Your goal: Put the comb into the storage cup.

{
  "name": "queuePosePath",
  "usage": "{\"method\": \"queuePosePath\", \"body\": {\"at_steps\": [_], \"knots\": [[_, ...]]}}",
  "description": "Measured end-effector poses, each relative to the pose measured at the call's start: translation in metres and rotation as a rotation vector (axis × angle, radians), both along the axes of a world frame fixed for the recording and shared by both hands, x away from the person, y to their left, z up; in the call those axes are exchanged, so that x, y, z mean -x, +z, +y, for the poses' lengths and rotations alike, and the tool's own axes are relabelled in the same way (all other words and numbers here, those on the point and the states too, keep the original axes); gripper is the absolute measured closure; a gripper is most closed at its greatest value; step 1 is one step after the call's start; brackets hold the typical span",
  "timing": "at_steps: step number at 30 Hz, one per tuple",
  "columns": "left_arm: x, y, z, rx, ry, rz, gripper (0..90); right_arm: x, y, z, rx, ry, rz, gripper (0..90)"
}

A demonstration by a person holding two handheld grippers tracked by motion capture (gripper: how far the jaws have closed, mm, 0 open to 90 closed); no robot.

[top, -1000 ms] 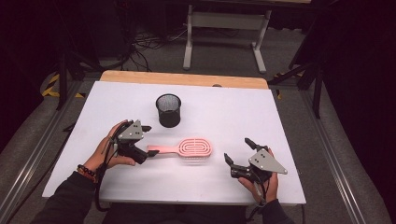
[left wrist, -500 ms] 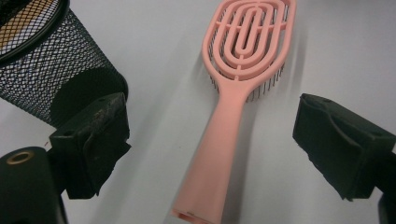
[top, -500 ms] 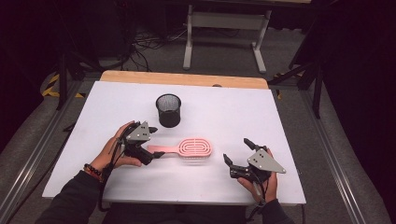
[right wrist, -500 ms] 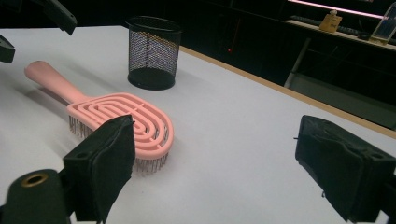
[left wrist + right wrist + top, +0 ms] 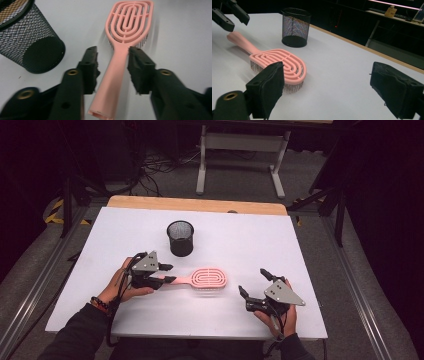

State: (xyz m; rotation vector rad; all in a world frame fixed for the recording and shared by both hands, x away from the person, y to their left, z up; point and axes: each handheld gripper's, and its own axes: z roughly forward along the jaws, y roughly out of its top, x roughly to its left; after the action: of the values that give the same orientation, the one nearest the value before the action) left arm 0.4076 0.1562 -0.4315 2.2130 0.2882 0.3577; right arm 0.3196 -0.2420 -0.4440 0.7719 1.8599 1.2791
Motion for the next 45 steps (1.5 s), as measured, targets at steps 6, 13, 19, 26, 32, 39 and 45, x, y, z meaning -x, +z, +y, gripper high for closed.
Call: {"method": "queuePosePath", "body": {"at_steps": [6, 13, 19, 26, 32, 39, 45], "knots": [[-0.005, -0.007, 0.003, 0.027, 0.126, 0.01, 89.6, 0.0, 0.0, 0.0, 0.0, -0.005, 0.002, 13.0], [-0.016, -0.02, 0.004, -0.027, 0.203, 0.092, 89.8, -0.001, -0.001, 0.001, 0.008, -0.001, 0.007, 13.2], [-0.018, -0.027, 0.001, -0.068, 0.199, 0.12, 89.7, -0.001, -0.002, 0.002, 0.013, 0.003, 0.011, 13.3], [-0.015, -0.033, -0.005, -0.119, 0.166, 0.142, 89.7, -0.001, -0.003, 0.003, 0.017, 0.006, 0.017, 13.6], [-0.006, -0.035, -0.01, -0.168, 0.12, 0.16, 89.6, -0.001, -0.003, 0.003, 0.019, 0.005, 0.024, 13.8], [0.005, -0.037, -0.01, -0.182, 0.083, 0.173, 89.6, -0.001, -0.004, 0.004, 0.029, 0.006, 0.027, 14.0], [0.016, -0.037, -0.011, -0.19, 0.059, 0.173, 89.6, -0.002, -0.004, 0.005, 0.034, 0.01, 0.032, 14.0]]}}
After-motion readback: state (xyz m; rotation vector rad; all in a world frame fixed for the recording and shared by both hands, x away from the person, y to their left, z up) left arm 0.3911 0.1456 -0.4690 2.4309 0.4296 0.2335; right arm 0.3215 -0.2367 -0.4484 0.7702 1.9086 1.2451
